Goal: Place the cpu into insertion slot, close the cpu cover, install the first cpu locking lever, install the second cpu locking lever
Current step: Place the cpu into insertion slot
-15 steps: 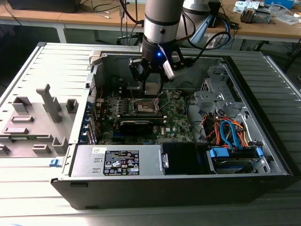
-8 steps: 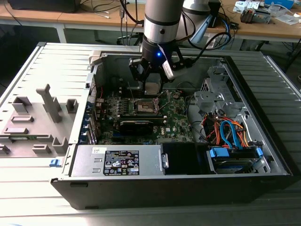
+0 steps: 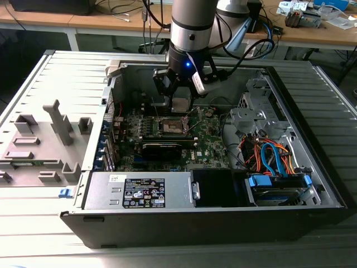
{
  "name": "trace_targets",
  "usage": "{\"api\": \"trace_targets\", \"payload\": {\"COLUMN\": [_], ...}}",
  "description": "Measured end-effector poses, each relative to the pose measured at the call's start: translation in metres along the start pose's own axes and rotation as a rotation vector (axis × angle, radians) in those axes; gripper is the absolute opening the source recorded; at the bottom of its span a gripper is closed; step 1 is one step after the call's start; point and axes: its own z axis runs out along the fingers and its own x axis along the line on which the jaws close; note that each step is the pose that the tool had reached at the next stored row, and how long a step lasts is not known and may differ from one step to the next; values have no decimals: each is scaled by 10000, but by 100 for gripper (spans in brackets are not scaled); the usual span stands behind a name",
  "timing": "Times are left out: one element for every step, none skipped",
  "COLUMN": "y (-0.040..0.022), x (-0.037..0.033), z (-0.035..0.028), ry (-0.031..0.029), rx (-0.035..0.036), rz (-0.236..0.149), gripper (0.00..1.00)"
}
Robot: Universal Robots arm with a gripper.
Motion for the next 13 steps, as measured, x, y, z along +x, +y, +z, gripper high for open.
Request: {"api": "trace_targets", "payload": {"y": [0,0,0,0,0,0,0,0,0,0,0,0,0], "x": [0,0,0,0,0,0,0,0,0,0,0,0,0], "z": [0,0,0,1,1,0,0,0,0,0,1,1,2], "ry": [-3,-6,-7,-9,-11,-13,-17,-19,-21,-23,-33,-46,-54], "rx": [-1,-1,-2,-3,-3,-3,-4,-4,-4,-4,-5,1,2], "rz": [40,63,80,99,123,158,204,229,248,276,401,552,640], "gripper": [55,55,55,55,55,55,55,55,55,55,55,55,55]}}
